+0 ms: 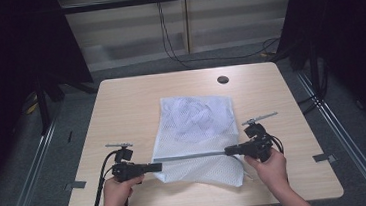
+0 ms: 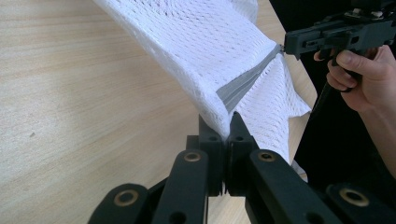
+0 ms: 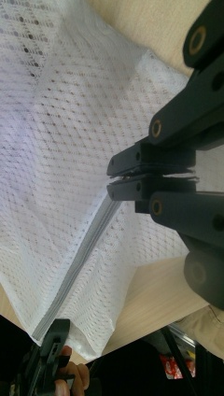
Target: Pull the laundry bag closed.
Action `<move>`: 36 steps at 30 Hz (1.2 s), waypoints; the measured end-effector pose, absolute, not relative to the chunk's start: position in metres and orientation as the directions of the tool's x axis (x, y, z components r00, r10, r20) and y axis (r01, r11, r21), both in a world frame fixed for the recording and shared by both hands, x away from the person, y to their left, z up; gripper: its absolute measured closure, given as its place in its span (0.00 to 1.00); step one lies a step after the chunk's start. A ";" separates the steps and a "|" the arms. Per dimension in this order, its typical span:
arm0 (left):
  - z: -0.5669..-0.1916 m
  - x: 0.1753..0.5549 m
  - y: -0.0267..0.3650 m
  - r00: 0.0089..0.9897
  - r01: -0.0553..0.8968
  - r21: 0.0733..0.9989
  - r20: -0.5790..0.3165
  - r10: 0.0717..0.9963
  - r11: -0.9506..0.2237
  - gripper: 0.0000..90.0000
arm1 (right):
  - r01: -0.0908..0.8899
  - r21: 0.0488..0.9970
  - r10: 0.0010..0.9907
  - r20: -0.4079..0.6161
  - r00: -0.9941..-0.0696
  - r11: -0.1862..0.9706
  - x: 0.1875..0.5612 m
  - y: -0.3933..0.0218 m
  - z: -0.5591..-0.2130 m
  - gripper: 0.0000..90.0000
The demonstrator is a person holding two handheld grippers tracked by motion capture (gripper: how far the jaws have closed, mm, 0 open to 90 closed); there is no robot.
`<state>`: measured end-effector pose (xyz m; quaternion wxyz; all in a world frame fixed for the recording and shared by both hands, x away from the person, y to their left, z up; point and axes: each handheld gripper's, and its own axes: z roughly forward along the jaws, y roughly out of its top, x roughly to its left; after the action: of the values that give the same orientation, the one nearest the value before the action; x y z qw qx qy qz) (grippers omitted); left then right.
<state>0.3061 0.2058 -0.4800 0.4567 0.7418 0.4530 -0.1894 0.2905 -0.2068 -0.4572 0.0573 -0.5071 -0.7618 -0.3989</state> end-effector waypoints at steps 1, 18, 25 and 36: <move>-0.480 0.306 0.206 0.516 0.846 0.505 -0.696 0.500 -0.169 0.98 | 0.820 0.547 0.728 0.493 -0.477 0.166 0.290 -0.207 -0.457 0.96; -0.480 0.306 0.209 0.507 0.850 0.503 -0.699 0.505 -0.157 0.99 | 0.823 0.547 0.754 0.474 -0.454 0.152 0.285 -0.228 -0.455 0.96; -0.480 0.306 0.208 0.516 0.845 0.506 -0.693 0.503 -0.170 0.99 | 0.825 0.548 0.760 0.476 -0.442 0.137 0.281 -0.237 -0.454 0.96; -0.480 0.306 0.208 0.529 0.837 0.516 -0.680 0.508 -0.182 0.99 | 0.831 0.543 0.774 0.473 -0.420 0.119 0.280 -0.242 -0.454 0.97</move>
<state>0.3059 0.2079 -0.4799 0.4542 0.7472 0.4499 -0.1812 0.2795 -0.2418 -0.4537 0.0366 -0.5371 -0.7473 -0.3896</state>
